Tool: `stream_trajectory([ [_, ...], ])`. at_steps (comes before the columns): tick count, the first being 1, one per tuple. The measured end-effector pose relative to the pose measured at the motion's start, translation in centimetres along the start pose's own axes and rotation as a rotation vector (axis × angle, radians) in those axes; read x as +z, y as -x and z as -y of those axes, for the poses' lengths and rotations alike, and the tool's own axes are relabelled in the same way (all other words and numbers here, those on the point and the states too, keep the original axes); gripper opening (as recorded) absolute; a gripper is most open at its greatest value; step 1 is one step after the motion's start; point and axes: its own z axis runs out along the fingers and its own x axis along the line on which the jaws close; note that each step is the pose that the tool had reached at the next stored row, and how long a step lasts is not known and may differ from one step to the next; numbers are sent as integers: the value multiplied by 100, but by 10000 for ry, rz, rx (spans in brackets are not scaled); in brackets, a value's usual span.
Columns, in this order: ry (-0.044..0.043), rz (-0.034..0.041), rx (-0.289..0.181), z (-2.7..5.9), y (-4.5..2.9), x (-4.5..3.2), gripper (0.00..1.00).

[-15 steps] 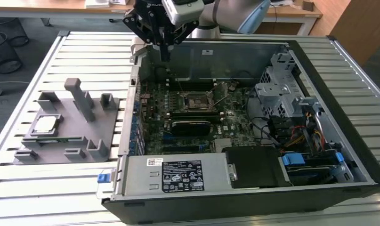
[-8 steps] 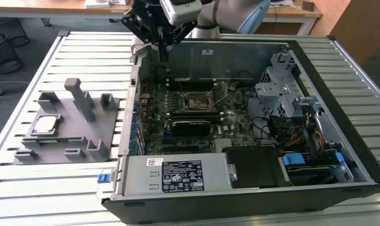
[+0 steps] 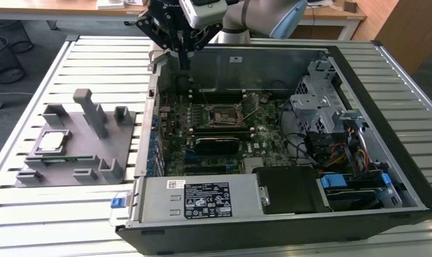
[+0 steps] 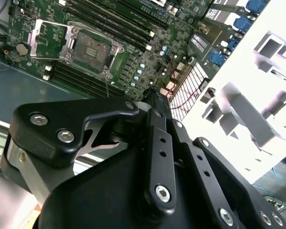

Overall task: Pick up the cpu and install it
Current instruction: 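Reach for the cpu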

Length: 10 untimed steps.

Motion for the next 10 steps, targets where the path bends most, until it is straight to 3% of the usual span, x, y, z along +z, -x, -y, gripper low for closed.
stream_trajectory([
  [10, -1, -7, 0, 2, -25, 1, 11],
])
